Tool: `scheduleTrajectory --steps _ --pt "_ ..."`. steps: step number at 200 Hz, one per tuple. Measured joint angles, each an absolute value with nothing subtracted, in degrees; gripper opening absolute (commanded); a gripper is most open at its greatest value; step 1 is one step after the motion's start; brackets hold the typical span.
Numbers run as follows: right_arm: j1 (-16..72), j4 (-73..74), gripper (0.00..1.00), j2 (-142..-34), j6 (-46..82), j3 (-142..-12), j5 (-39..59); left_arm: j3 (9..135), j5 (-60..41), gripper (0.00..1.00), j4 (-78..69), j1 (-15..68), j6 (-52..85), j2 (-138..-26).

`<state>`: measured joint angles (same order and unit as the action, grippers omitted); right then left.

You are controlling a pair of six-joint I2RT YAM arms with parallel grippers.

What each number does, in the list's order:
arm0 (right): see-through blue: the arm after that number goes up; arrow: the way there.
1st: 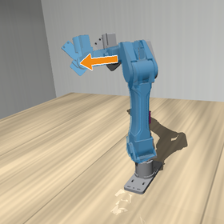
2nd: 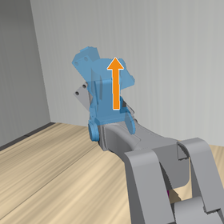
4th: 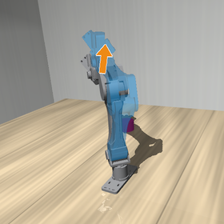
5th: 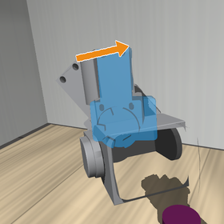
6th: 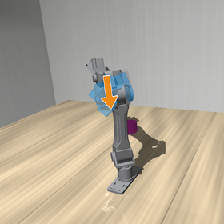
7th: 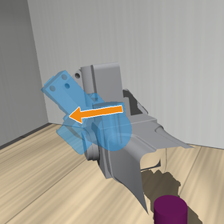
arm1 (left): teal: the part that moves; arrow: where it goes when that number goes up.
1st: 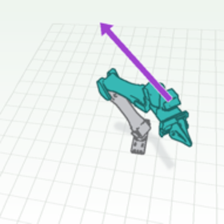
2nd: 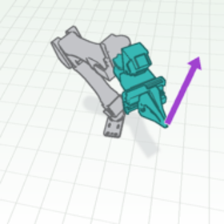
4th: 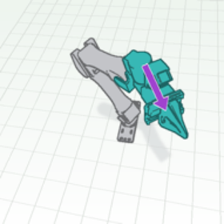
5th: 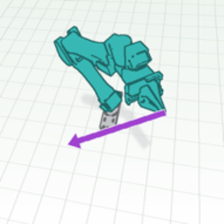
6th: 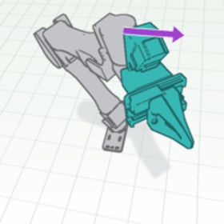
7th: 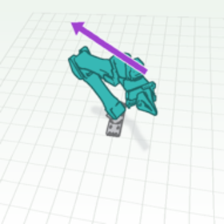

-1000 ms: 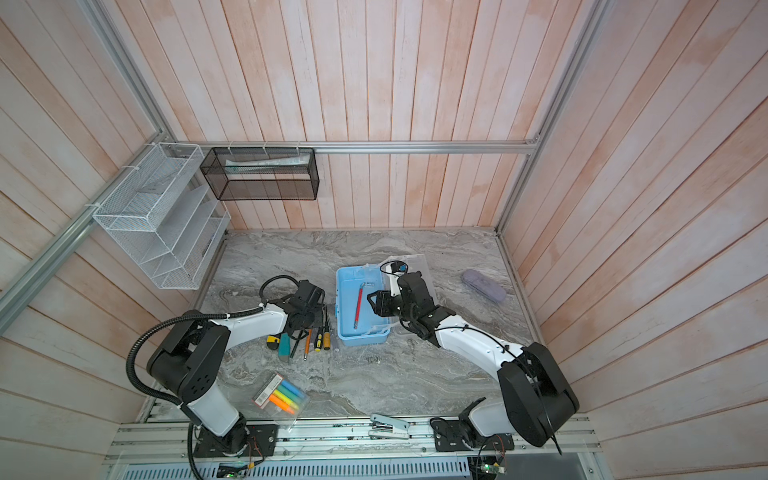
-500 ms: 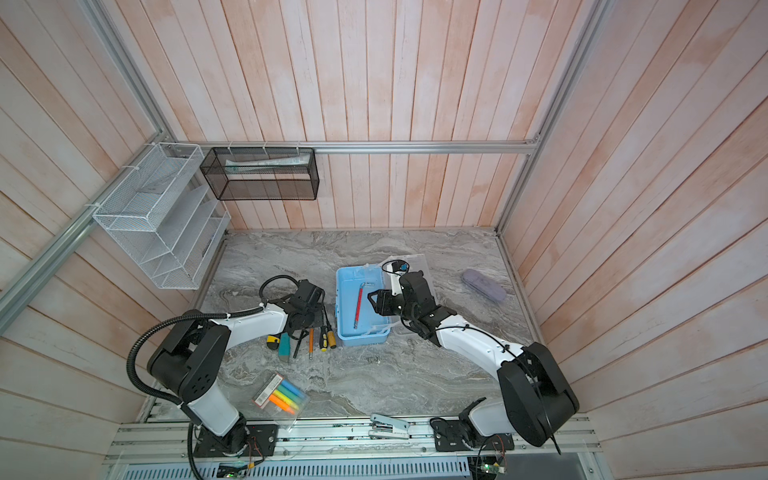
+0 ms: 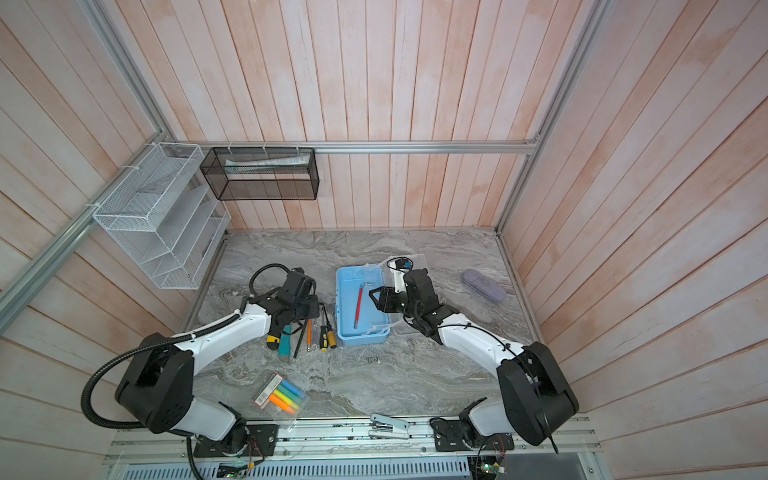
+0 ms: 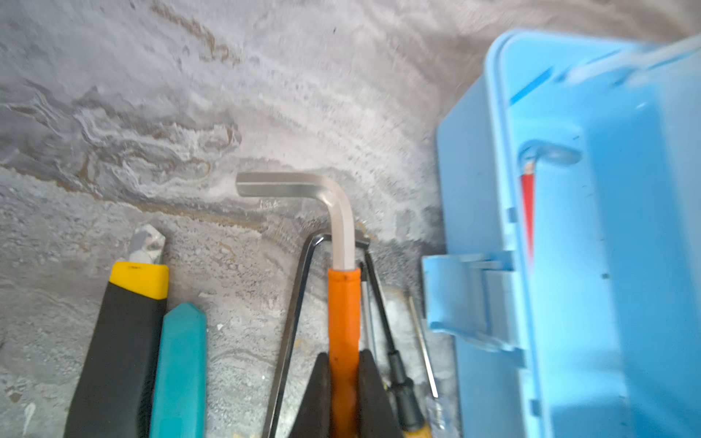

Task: Pack the tool kit
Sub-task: 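Lift the orange hex key with the left gripper and carry it over the box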

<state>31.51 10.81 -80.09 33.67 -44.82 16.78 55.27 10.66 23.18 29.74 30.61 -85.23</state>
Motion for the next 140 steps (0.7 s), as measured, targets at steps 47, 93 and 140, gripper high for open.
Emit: scheduleTrajectory --steps 47,93,140 --pt "29.8 10.9 0.51 -78.9 34.5 -44.8 17.5 60.9 8.6 0.0 22.8 34.4 32.3 -81.2" --pt "27.7 10.9 0.51 -76.2 34.5 -44.8 17.6 64.3 5.1 0.0 15.4 38.4 36.5 -85.7" --pt "26.3 11.3 0.51 -75.3 34.6 -44.2 17.8 68.8 4.7 0.0 12.7 39.4 38.0 -97.7"
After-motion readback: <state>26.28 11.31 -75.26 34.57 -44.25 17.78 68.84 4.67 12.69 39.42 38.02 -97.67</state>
